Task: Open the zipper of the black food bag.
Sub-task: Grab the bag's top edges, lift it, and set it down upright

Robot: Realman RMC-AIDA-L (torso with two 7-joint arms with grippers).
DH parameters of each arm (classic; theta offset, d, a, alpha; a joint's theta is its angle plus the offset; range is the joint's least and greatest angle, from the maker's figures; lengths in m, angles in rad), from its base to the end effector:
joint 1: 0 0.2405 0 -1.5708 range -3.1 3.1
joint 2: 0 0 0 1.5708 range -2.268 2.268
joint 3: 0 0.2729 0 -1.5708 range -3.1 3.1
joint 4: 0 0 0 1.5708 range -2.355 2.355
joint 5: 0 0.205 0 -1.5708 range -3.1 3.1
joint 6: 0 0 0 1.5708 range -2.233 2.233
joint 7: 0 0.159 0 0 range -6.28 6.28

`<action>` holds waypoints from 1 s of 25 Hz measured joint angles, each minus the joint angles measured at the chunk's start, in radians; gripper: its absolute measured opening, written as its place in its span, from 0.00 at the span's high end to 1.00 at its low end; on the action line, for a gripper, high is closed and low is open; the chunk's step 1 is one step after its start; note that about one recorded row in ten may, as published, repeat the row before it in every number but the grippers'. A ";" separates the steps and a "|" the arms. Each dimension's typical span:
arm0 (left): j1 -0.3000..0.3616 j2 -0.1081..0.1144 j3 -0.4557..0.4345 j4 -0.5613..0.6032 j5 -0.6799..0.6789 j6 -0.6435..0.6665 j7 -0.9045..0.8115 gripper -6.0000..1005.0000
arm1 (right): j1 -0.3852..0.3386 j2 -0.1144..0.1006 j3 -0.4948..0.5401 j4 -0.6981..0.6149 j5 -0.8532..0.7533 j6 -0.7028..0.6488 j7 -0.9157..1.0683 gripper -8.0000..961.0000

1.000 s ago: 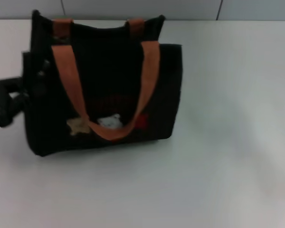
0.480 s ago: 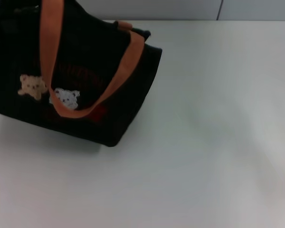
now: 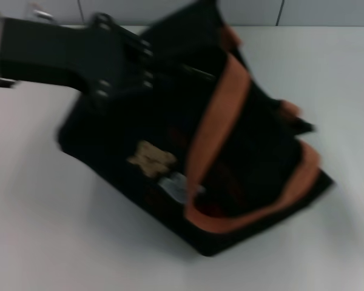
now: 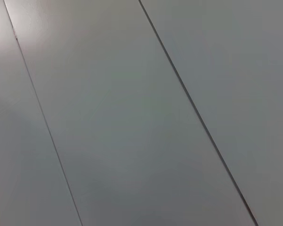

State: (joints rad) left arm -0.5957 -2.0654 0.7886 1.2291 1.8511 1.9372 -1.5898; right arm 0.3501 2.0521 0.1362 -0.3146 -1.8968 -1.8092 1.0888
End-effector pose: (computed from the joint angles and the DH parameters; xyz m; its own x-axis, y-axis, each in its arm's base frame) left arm -0.1518 0.3321 0.0580 0.8857 -0.0696 0.4590 -0.0218 -0.9938 -0.1086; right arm 0.3337 0.2755 0.0552 0.3021 0.0204 -0.9531 -0.7846 -0.5625 -0.2607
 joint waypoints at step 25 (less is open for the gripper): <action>0.111 0.137 -0.107 -0.389 -0.062 -0.158 0.191 0.89 | -0.003 0.007 -0.051 0.002 -0.008 -0.018 0.004 0.17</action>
State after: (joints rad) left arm -0.4852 -1.9282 0.6812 0.8404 1.7891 1.7794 -1.3983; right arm 0.3474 2.0595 0.0855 -0.3129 -1.9053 -1.8269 1.0925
